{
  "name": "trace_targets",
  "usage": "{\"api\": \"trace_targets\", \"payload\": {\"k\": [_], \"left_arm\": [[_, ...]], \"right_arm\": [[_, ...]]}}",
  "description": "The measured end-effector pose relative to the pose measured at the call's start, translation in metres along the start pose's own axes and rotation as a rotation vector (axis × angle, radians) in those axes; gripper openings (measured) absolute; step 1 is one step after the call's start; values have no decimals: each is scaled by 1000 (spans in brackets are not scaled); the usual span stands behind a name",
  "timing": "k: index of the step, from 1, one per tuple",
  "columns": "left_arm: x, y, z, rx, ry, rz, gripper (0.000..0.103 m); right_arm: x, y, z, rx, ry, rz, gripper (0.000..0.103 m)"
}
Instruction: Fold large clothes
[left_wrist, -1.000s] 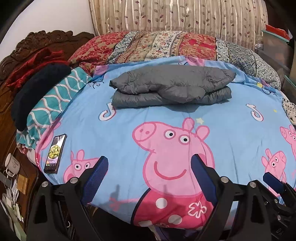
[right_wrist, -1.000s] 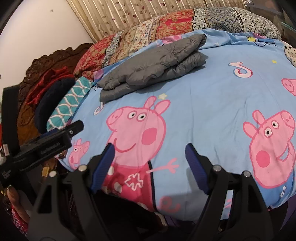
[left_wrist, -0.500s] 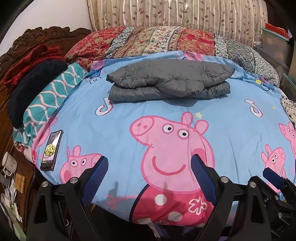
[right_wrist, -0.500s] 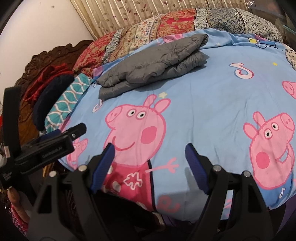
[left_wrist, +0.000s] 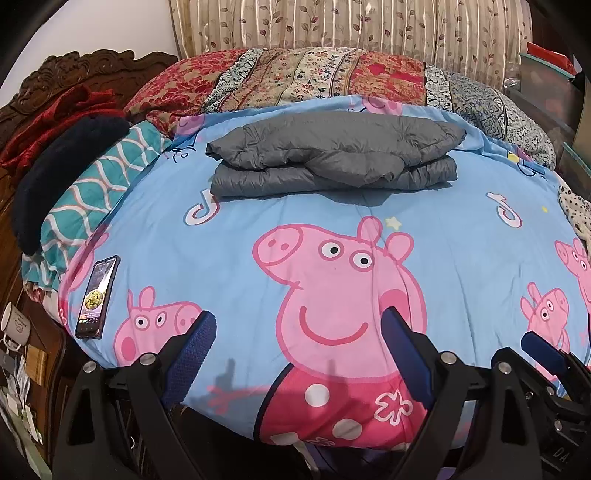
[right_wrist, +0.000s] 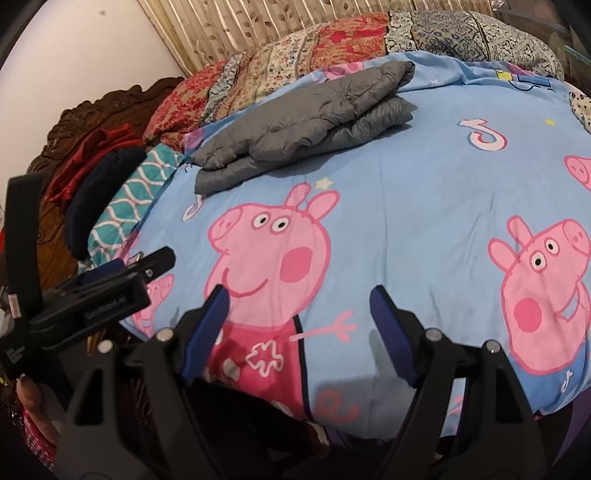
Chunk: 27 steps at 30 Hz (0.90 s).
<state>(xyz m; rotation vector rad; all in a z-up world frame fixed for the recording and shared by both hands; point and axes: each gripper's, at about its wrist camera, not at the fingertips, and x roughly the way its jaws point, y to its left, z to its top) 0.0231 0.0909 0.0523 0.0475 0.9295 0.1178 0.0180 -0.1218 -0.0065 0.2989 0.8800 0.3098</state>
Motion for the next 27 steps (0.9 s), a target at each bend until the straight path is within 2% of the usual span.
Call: {"api": "trace_targets", "payload": {"k": [27], "left_arm": [[4, -2, -3, 7, 5, -9, 98]], "right_arm": [[3, 1, -3, 2, 7, 1, 75]]}}
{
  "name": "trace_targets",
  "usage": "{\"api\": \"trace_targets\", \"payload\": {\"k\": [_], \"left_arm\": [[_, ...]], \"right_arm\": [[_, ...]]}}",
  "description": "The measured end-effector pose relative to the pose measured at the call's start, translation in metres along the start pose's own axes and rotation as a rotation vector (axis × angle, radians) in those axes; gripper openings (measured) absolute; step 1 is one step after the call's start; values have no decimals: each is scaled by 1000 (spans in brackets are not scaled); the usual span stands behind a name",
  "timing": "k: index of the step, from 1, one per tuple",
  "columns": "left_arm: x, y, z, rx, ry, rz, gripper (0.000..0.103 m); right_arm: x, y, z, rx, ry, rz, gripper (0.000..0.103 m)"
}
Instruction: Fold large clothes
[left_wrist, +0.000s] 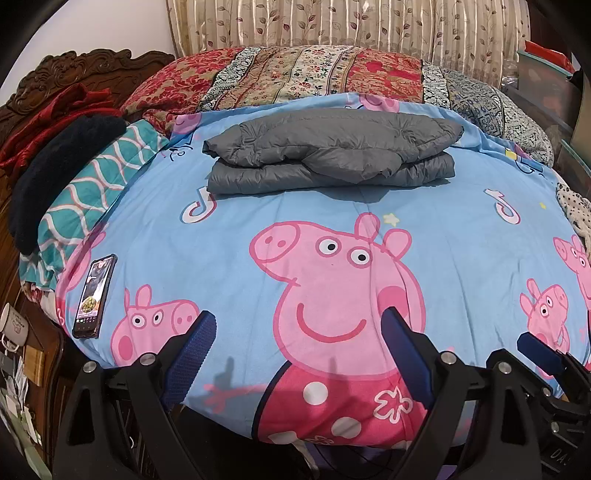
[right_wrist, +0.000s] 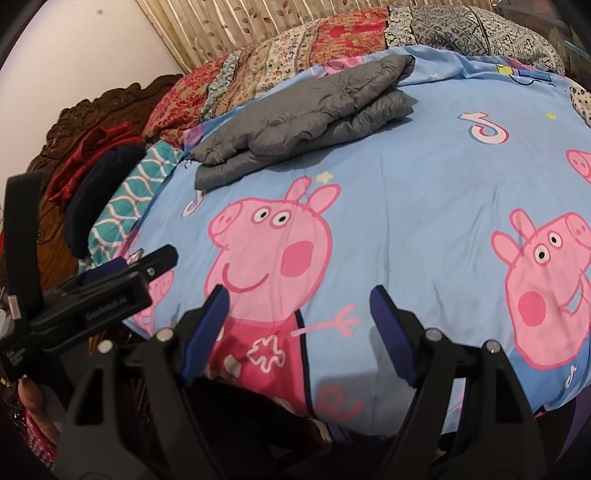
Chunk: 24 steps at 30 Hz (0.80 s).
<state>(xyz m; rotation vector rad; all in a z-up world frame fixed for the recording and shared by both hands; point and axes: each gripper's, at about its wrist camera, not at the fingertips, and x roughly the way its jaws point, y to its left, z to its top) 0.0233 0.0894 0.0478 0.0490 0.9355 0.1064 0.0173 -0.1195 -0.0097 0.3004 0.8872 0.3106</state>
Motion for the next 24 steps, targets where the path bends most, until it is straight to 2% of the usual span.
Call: {"api": "trace_targets", "payload": {"k": [24], "left_arm": [[3, -1, -1, 7, 17, -12, 98]], "right_arm": [[0, 0, -1, 1, 2, -1, 75]]}}
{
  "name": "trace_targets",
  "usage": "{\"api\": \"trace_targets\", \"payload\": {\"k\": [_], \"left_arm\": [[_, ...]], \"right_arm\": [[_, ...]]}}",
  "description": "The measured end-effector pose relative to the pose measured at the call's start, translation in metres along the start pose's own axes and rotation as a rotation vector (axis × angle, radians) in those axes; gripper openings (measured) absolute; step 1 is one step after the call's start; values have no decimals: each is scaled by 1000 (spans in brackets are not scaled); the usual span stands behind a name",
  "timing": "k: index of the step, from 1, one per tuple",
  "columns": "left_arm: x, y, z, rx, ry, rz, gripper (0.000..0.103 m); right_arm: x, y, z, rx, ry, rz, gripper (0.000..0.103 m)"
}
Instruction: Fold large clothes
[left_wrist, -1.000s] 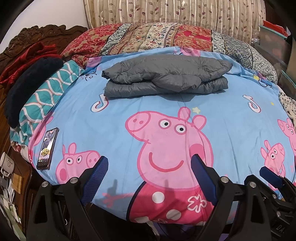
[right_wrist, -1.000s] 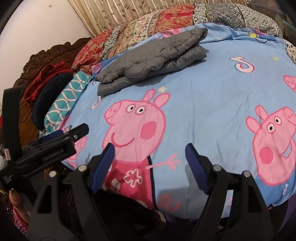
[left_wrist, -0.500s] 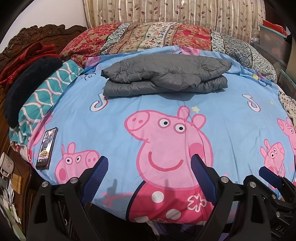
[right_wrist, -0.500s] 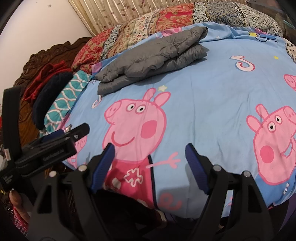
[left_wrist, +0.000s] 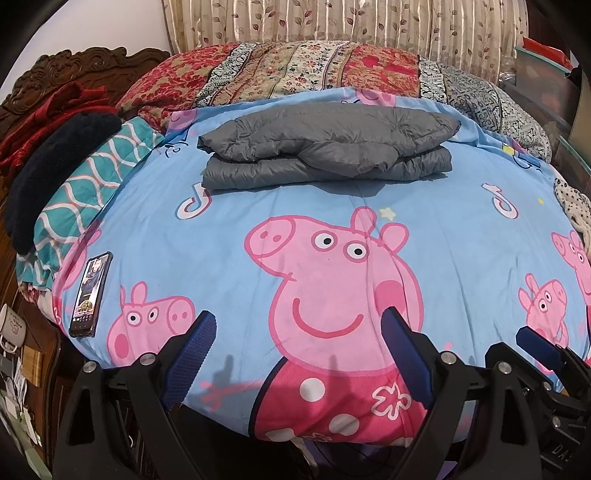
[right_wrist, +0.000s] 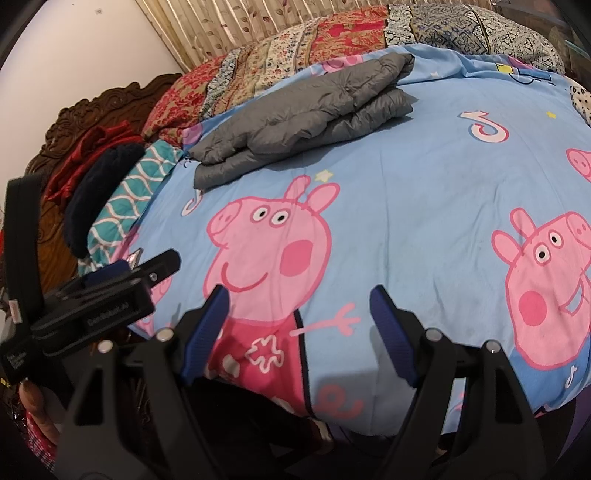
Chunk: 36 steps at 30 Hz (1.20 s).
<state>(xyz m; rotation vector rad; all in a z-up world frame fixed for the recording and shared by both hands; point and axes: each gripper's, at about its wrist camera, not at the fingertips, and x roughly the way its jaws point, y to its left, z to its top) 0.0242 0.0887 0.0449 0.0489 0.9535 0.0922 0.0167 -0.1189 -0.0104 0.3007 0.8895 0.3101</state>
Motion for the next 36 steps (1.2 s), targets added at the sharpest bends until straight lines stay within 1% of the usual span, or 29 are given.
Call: {"api": "trace_targets", "payload": {"k": [36], "left_arm": [[5, -6, -3, 11, 20, 0, 98]], "right_arm": [[1, -2, -2, 3, 6, 0, 75]]}}
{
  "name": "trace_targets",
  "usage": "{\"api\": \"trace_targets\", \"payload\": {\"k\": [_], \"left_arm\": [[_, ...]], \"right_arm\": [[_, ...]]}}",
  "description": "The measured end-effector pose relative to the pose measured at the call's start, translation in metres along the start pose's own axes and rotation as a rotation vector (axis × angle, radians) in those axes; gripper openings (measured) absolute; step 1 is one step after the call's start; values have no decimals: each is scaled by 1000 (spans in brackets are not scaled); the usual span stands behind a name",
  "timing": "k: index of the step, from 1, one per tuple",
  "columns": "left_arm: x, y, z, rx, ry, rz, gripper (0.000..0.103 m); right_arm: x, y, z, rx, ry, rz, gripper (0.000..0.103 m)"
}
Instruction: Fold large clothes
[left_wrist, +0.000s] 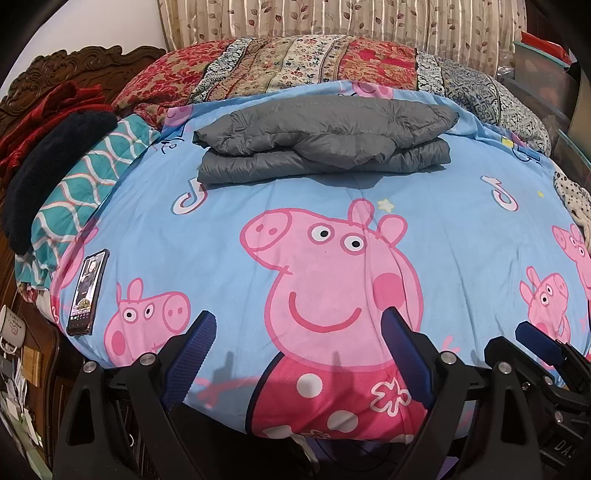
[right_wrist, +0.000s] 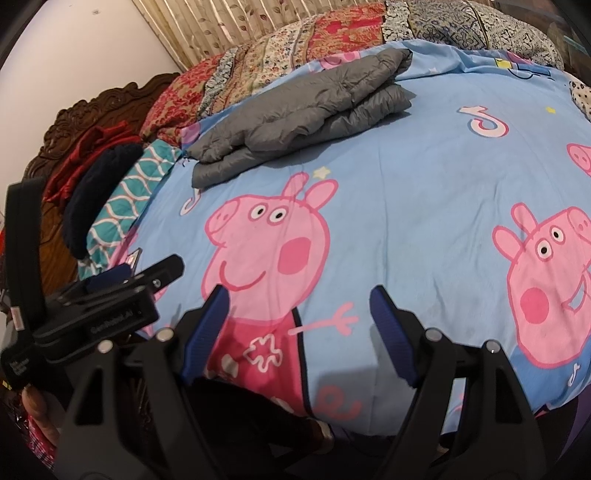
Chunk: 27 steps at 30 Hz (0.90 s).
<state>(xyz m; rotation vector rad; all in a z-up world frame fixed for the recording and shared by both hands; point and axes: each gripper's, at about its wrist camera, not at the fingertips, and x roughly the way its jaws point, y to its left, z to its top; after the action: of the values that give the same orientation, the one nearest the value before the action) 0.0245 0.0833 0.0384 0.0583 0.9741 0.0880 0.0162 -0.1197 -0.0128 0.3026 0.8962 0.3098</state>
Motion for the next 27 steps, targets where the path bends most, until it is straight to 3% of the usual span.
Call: {"api": "trace_targets", "payload": {"k": [27], "left_arm": [[5, -1, -3, 11, 34, -45, 98]], "right_arm": [[0, 0, -1, 3, 3, 0, 75]]}}
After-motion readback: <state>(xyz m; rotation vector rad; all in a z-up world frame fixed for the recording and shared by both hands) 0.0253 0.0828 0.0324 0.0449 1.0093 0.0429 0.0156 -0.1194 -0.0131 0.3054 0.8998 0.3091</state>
